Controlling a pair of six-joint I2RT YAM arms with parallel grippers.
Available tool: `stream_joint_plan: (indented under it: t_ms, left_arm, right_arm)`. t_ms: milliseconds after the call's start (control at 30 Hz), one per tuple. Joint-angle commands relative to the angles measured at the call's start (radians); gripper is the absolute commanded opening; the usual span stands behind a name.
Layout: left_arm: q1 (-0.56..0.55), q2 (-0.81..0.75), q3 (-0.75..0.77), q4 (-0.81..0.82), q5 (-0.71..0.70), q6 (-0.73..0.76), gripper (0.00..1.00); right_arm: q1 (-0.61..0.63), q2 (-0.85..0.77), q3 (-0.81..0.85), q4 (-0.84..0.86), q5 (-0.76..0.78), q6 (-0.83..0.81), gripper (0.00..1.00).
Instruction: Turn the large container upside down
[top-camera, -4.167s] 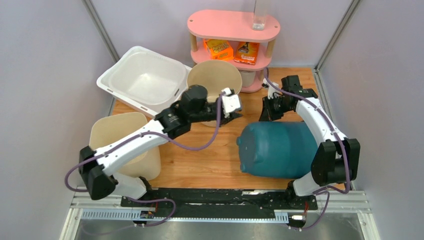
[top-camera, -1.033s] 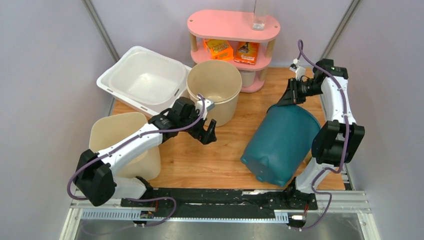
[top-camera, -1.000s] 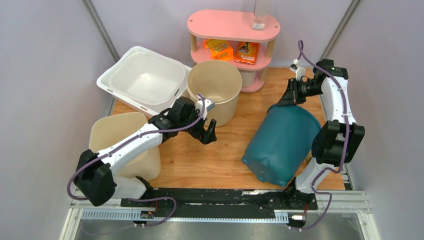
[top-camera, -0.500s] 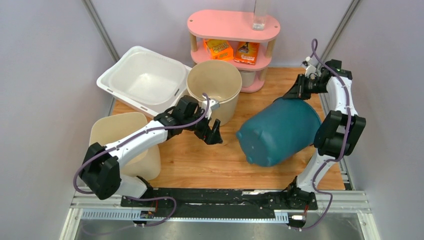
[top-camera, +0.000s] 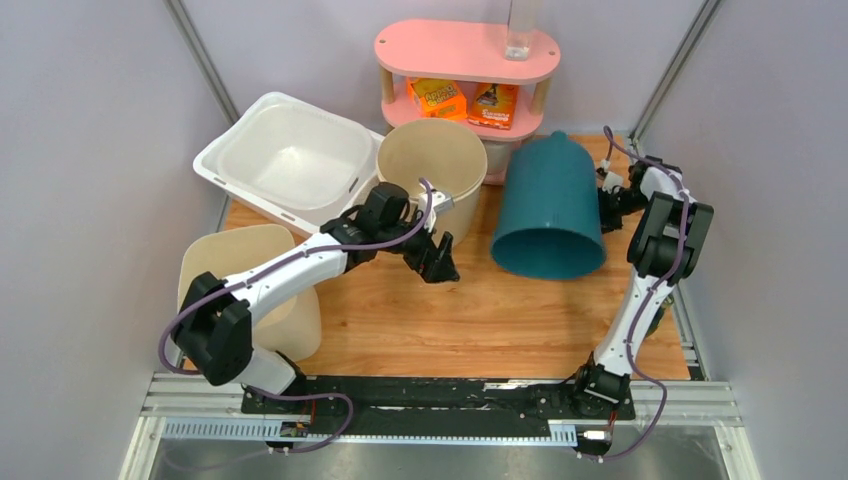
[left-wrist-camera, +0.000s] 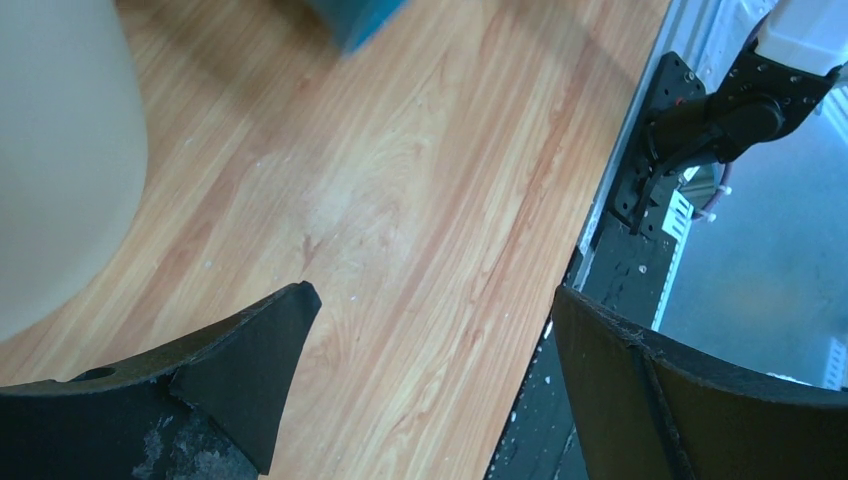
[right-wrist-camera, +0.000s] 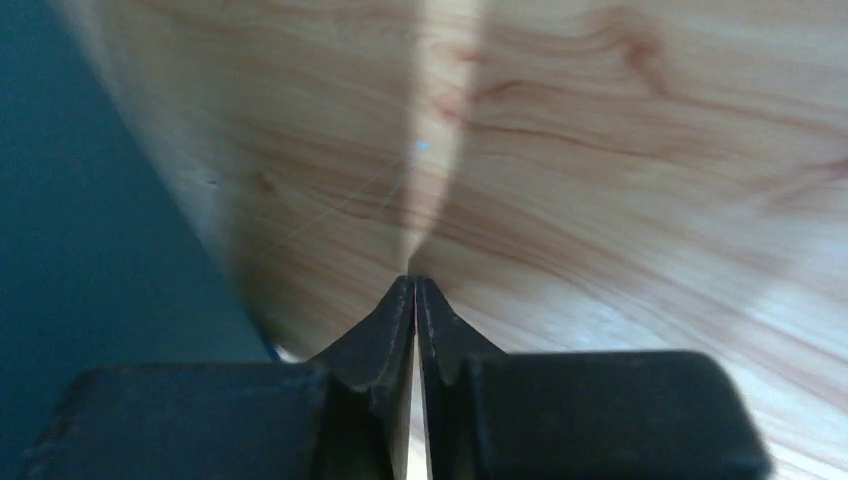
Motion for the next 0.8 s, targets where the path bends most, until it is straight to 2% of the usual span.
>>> stream_joint_plan:
  t_ms: [0, 133, 233, 400, 600, 667, 767]
  left_arm:
    - [-0.046, 0.023, 0.066, 0.061, 0.005, 0.059, 1.00]
    - [-0.092, 0.073, 0.099, 0.106, -0.054, 0.078, 1.00]
    - [-0.112, 0.122, 0.153, 0.112, -0.101, 0.081, 1.00]
    - [-0.121, 0.116, 0.212, 0.048, -0.181, 0.178, 1.00]
    - [-0.131, -0.030, 0.139, 0.056, -0.177, 0.242, 1.00]
    - [-0.169, -0.073, 0.119, 0.064, -0.251, 0.295, 1.00]
    - [-0.241, -0.087, 0.125, 0.062, -0.382, 0.499, 1.00]
  right_arm:
    - [0.003, -0.004, 0.066, 0.056, 0.089, -0.044, 0.12]
    - [0.004, -0.009, 0.074, 0.072, 0.082, -0.024, 0.13]
    - [0.004, -0.026, 0.064, 0.080, 0.132, 0.002, 0.20]
    - [-0.011, -0.145, 0.038, 0.085, 0.208, 0.010, 0.40]
    - [-0.013, -0.295, 0.086, 0.091, 0.205, -0.016, 0.61]
    - [-0.013, -0.316, 0.123, 0.090, 0.187, -0.046, 0.63]
    - [-0.019, -0.328, 0.149, 0.094, 0.100, -0.094, 0.64]
